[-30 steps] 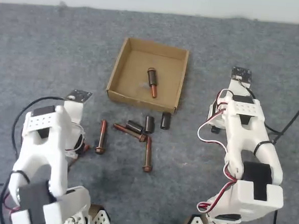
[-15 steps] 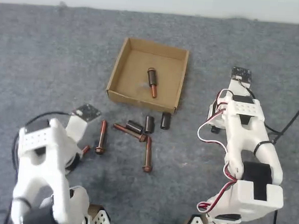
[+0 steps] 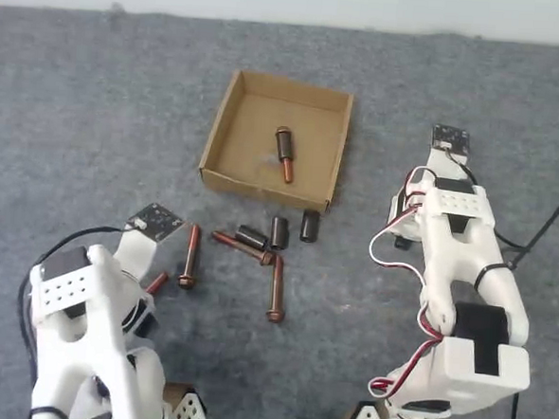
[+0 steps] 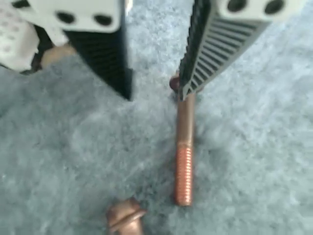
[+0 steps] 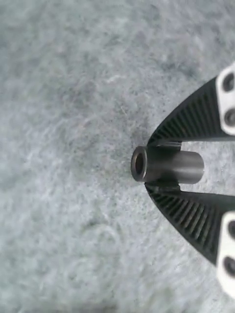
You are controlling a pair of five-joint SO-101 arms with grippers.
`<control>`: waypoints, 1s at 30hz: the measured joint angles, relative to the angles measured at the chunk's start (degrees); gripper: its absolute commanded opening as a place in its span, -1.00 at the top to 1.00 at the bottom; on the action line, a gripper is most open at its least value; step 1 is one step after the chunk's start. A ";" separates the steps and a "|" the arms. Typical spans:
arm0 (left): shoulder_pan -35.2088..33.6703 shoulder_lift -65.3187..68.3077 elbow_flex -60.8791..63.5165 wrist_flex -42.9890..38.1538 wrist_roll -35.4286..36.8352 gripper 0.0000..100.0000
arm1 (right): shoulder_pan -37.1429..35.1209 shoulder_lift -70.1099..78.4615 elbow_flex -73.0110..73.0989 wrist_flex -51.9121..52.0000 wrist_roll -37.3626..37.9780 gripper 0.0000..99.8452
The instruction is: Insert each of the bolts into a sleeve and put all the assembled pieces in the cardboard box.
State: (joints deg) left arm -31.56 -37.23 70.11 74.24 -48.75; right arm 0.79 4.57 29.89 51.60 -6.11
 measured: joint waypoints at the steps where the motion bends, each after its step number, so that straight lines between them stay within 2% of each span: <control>1: -0.62 0.44 -0.09 -1.32 0.18 0.56 | 0.00 0.00 0.00 0.00 0.44 0.99; 5: -2.99 0.53 -0.18 -5.63 0.18 0.55 | 0.00 0.00 0.00 0.00 1.05 0.99; 13: -2.99 3.34 -0.09 -13.54 0.18 0.55 | 0.00 0.00 0.00 0.00 1.05 0.99; 22: -3.08 5.80 -0.09 -15.12 0.18 0.56 | 0.00 0.00 0.00 0.00 1.23 0.99; 27: -3.25 5.80 -0.09 -15.12 0.18 0.76 | 0.00 0.00 0.00 0.00 1.23 0.99; 30: -3.16 5.80 -0.09 -15.12 0.18 0.80 | 0.00 0.00 0.00 0.00 1.23 0.99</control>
State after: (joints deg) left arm -34.73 -31.43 70.02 59.12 -48.57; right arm 0.79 4.57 29.89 51.60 -4.88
